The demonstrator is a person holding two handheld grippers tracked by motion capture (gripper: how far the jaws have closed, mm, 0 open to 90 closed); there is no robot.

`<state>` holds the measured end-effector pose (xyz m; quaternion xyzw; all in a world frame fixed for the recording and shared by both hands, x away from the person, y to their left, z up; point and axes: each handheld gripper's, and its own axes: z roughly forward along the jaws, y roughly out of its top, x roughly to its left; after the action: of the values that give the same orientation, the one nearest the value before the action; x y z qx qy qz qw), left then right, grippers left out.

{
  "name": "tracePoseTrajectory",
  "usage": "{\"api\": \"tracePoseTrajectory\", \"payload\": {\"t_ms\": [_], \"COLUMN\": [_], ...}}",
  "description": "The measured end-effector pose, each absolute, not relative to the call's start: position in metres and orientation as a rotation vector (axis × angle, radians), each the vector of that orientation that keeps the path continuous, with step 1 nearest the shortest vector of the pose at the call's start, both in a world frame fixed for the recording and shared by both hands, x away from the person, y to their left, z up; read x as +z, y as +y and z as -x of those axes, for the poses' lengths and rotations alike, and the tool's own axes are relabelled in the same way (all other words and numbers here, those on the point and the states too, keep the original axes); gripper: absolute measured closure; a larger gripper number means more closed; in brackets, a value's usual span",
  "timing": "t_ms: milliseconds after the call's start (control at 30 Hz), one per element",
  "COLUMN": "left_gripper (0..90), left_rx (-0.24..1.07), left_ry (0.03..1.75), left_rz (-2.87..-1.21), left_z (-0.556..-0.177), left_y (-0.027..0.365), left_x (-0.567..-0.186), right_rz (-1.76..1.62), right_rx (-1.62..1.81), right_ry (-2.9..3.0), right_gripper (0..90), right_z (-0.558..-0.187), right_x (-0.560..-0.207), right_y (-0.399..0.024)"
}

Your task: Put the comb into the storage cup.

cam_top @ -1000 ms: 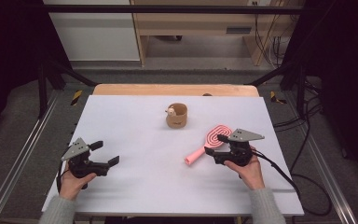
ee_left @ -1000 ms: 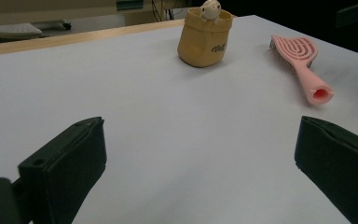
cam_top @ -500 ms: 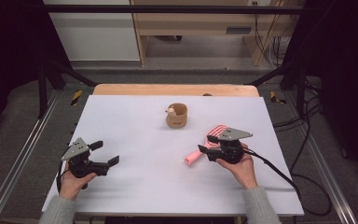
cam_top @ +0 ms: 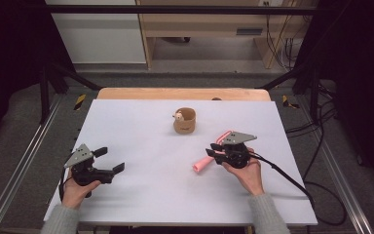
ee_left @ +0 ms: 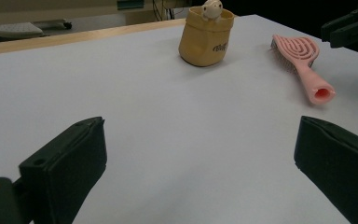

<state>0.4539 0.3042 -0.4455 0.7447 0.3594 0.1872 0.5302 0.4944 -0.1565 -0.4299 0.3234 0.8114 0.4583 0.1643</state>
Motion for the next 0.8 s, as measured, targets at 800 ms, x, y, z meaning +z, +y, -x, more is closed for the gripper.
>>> {"api": "tracePoseTrajectory", "payload": {"t_ms": [800], "left_gripper": [2.2], "left_rx": [0.446], "left_ry": [0.857], "left_rz": [-1.781], "left_z": [-0.454], "left_y": [0.304], "left_x": [-0.446], "right_rz": [-0.989], "right_rx": [1.257], "right_ry": [2.427], "right_gripper": [90.0], "right_z": [-0.513], "right_x": [-0.44], "right_y": [-0.133]}}
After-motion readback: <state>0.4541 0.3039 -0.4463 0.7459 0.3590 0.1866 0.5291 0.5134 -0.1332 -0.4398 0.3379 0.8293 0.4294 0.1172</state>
